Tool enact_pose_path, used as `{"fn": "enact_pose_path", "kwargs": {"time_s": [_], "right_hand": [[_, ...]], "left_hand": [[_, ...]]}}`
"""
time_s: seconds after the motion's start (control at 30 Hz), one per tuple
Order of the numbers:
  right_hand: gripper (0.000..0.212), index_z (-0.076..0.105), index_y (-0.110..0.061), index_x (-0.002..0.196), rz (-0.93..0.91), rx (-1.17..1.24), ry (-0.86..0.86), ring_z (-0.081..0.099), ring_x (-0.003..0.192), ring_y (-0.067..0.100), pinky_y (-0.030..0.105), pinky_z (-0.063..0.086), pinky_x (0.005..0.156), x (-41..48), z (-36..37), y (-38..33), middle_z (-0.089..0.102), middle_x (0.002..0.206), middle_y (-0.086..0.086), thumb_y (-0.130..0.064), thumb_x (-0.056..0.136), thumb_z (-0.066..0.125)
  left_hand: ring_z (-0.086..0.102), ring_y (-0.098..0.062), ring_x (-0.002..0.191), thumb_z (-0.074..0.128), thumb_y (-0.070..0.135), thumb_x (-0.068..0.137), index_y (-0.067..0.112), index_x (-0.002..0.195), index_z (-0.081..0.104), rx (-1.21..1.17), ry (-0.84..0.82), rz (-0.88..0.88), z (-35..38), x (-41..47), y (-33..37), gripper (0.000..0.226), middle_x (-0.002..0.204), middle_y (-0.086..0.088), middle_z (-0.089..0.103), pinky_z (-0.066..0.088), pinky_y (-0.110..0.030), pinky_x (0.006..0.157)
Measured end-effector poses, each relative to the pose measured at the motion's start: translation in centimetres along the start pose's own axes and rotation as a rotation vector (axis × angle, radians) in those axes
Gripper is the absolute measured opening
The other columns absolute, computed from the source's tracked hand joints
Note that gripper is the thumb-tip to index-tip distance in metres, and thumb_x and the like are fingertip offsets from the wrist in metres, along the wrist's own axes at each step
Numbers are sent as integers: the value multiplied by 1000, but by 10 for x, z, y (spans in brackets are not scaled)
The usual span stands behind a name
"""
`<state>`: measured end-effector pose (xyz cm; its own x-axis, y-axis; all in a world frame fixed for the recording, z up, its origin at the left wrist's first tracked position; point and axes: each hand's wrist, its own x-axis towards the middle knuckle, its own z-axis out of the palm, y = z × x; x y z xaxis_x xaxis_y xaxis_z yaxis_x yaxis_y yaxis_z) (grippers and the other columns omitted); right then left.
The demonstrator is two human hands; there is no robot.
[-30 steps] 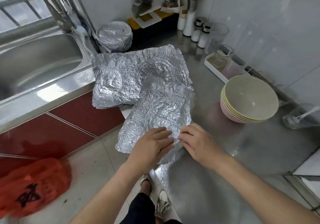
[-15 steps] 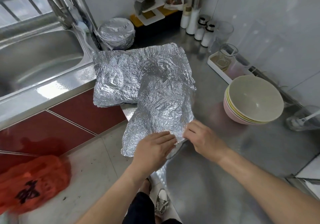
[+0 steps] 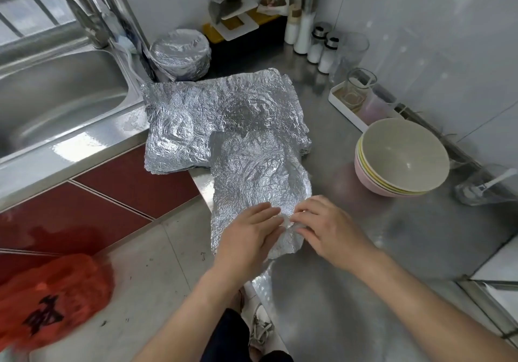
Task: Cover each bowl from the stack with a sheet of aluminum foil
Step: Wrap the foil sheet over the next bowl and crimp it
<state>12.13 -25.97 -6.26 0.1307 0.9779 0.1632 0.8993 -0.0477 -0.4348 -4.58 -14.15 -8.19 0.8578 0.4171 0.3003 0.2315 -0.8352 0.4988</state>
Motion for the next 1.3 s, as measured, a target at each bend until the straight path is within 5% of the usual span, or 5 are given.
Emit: {"fn": "enact_pose_path", "kwargs": {"time_s": [0.53, 0.87, 1.0, 1.13, 1.3], "right_hand": [[18, 70, -9, 84, -43, -15, 76, 57, 86, 21, 32, 54, 69, 3, 23, 2, 62, 88, 2, -1, 71, 79], [20, 69, -9, 84, -53, -33, 55, 54, 88, 20, 31, 52, 70, 4, 21, 2, 61, 90, 2, 4, 72, 76], [18, 68, -10, 86, -55, -64, 54, 53, 92, 21, 32, 52, 73, 3, 19, 3, 60, 95, 2, 1, 73, 74], [20, 68, -11, 90, -65, -83, 59, 55, 92, 23, 31, 50, 75, 2, 21, 2, 61, 95, 2, 2, 74, 74], [22, 66, -9, 84, -62, -92, 54, 54, 87, 23, 35, 51, 67, 3, 21, 4, 59, 88, 3, 8, 72, 71]], "left_hand": [[55, -6, 97, 57, 19, 97, 27, 117, 67, -271, 237, -685, -28, 0, -27, 24, 105, 9, 60, 37, -9, 80], [59, -26, 77, 51, 18, 99, 26, 129, 59, -571, 385, -959, -16, -5, -45, 32, 104, -23, 62, 51, -42, 66], [54, -17, 96, 64, 7, 90, 12, 124, 65, -45, 402, -519, -38, 4, -30, 34, 105, -2, 58, 45, -29, 85], [58, -17, 109, 53, 35, 96, 16, 113, 70, -17, -180, 83, -30, 16, -11, 31, 114, 3, 68, 51, -36, 91], [46, -17, 134, 42, 51, 98, 23, 136, 56, 132, -324, 121, -8, -6, -30, 49, 141, 6, 54, 37, -38, 112]]}}
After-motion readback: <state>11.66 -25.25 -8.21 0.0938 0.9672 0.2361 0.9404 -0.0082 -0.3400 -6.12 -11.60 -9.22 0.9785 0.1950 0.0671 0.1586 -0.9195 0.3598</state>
